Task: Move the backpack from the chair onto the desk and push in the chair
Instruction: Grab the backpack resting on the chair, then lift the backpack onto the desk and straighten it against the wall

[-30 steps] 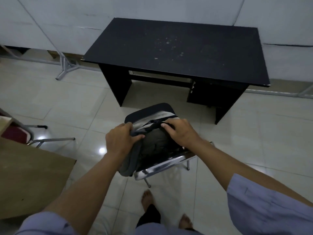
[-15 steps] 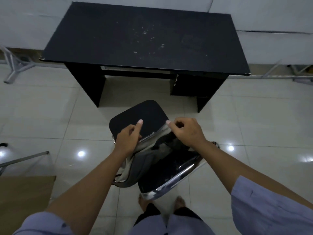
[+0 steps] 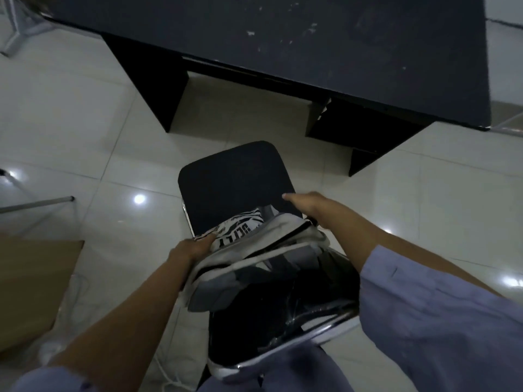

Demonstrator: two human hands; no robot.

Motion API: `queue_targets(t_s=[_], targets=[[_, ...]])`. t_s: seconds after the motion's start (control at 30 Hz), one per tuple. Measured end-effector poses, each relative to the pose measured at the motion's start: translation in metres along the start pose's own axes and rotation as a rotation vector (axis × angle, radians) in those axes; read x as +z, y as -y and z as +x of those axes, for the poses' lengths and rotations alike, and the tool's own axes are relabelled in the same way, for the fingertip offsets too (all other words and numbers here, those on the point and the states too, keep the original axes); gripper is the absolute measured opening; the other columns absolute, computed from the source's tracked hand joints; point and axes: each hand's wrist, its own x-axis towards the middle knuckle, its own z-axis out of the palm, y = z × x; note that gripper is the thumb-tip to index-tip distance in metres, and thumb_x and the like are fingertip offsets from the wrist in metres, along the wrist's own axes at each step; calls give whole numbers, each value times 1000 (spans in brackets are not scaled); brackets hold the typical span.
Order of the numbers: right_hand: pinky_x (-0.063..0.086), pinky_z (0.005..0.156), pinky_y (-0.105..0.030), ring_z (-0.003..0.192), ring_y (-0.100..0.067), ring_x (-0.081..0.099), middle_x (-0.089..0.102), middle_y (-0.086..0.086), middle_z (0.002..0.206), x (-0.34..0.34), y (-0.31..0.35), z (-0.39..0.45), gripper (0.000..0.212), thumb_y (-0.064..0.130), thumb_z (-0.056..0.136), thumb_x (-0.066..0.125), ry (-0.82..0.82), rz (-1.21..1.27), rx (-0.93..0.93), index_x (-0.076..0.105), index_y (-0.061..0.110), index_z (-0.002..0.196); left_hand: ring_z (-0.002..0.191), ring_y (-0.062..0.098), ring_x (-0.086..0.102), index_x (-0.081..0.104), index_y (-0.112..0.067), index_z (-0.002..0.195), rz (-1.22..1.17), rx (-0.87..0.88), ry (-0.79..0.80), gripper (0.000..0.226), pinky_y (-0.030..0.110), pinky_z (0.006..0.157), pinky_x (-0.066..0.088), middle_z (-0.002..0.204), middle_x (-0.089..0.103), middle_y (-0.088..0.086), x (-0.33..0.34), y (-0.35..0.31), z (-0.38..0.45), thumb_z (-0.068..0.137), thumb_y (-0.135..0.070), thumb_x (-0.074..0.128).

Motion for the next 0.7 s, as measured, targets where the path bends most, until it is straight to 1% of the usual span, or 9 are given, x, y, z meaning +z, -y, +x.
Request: queue_targets(t_s=[0.1, 0.17, 0.23, 0.3, 0.37, 0.4, 0.5, 0.6, 0.7], targets=[[48, 101, -38, 128, -32, 55, 49, -8, 150, 11, -10, 26, 89, 60, 77, 72, 147, -85, 13, 46, 11, 147, 144, 36, 39, 36, -31, 155, 122, -13, 60, 142, 49, 119, 30, 161, 37, 9, 22, 20, 48, 39, -111, 24], [41, 112, -44, 140, -33, 43, 34, -9, 161, 19, -20, 42, 110, 64, 71, 74, 225, -183, 20, 28, 14, 157, 148, 39, 29, 23, -36, 158, 124, -77, 17, 132, 55, 119, 22, 165, 28, 5, 30, 22, 44, 46, -106, 24], [30, 120, -45, 150, -33, 27, 19, -8, 166, 26, -29, 57, 114, 60, 78, 76, 268, -229, 30, 10, 16, 161, 149, 43, 22, 16, -42, 157, 126, -105, -34, 125, 60, 118, 16, 166, 22, 5, 34, 22, 28, 50, -105, 27], [26, 121, -40, 151, -33, 22, 16, -11, 166, 37, -36, 69, 105, 49, 88, 72, 295, -222, 48, 4, 15, 161, 148, 43, 24, 14, -42, 158, 93, -145, -43, 140, 59, 120, 16, 166, 23, 9, 41, 33, 29, 37, -112, 29], [25, 120, -37, 152, -33, 20, 14, -16, 166, 48, -42, 76, 83, 37, 100, 57, 283, -211, 60, 5, 11, 160, 145, 44, 30, 21, -34, 158, 69, -164, -35, 145, 55, 120, 22, 161, 33, 15, 46, 41, 33, 35, -110, 34], [24, 121, -37, 152, -34, 18, 10, -17, 166, 54, -47, 81, 80, 36, 102, 53, 287, -240, 58, 3, 12, 160, 144, 44, 32, 25, -32, 157, 58, -172, -31, 142, 54, 119, 25, 158, 37, 17, 47, 43, 34, 37, -107, 37], [22, 122, -38, 152, -36, 16, 6, -16, 167, 63, -57, 89, 94, 38, 98, 62, 346, -396, 16, -7, 19, 160, 140, 43, 37, 33, -27, 153, 61, -157, -37, 131, 52, 116, 31, 153, 44, 17, 49, 44, 34, 46, -101, 41], [25, 120, -38, 152, -35, 20, 9, -14, 168, 68, -62, 91, 96, 41, 95, 67, 295, -511, -60, 2, 19, 161, 134, 40, 48, 43, -20, 149, 42, -137, -33, 109, 47, 109, 41, 147, 53, 16, 54, 47, 37, 67, -91, 51], [30, 118, -43, 148, -35, 29, 20, -14, 166, 73, -70, 90, 86, 45, 95, 64, 284, -612, -117, 12, 24, 160, 121, 38, 58, 54, -15, 141, 94, -58, -72, 74, 38, 89, 45, 135, 61, 18, 57, 45, 37, 89, -68, 56]])
